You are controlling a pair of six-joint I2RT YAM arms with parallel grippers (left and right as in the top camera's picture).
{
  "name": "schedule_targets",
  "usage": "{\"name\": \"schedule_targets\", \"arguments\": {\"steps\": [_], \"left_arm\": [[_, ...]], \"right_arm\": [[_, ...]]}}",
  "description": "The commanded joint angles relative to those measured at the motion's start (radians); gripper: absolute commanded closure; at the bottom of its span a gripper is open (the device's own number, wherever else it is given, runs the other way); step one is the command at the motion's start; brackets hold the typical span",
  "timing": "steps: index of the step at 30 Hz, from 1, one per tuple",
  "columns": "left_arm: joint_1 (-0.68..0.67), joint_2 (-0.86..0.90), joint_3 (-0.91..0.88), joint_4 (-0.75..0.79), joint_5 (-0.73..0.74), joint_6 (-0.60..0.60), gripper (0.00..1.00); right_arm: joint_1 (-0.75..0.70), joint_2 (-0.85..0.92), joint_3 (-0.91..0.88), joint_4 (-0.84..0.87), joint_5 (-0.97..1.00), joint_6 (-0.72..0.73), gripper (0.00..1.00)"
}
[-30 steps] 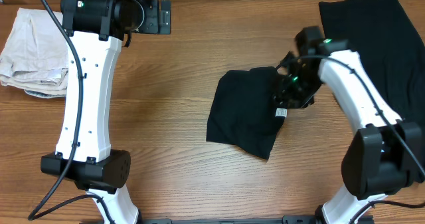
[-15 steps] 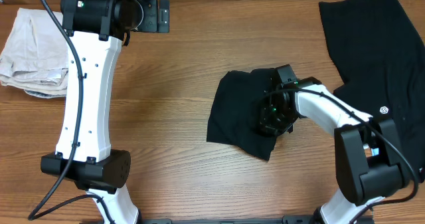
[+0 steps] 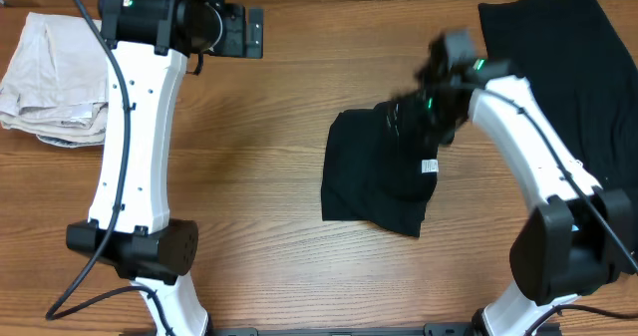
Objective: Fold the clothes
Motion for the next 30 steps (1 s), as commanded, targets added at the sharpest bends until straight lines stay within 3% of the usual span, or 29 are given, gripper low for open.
{"name": "schedule_targets", "arguments": {"steps": [1, 6, 9, 12, 16, 17, 23, 30], "left_arm": [[-0.010, 0.060, 0.006, -0.041, 0.128, 0.021, 0.00], [-0.058, 0.152, 0.004, -0.136, 0.210, 0.103, 0.00], [-0.105, 0.229, 0.004, -0.187, 0.241, 0.172, 0.06], [-0.159, 0.320, 0.004, -0.214, 0.277, 0.236, 0.37], [-0.230, 0.438, 0.004, -0.207, 0.326, 0.278, 0.90], [-0.255, 0.479, 0.004, -0.204, 0.328, 0.286, 0.96], [-0.356, 0.593, 0.004, -0.195, 0.328, 0.388, 0.96], [-0.441, 0.594, 0.004, -0.091, 0.320, 0.394, 0.96]], "right_arm": [[-0.023, -0.029, 0.233, -0.057, 0.045, -0.005, 0.00], [-0.106, -0.029, 0.358, -0.090, 0.082, 0.003, 0.00], [-0.163, -0.029, 0.354, -0.109, 0.083, 0.003, 0.00], [-0.225, -0.029, 0.347, -0.133, 0.087, 0.002, 0.00], [-0.299, -0.029, 0.341, -0.163, 0.106, 0.001, 0.00], [-0.320, -0.029, 0.341, -0.174, 0.106, 0.001, 0.00], [-0.367, -0.029, 0.338, -0.196, 0.109, -0.009, 0.01], [-0.367, -0.029, 0.335, -0.195, 0.117, -0.009, 0.01]]}}
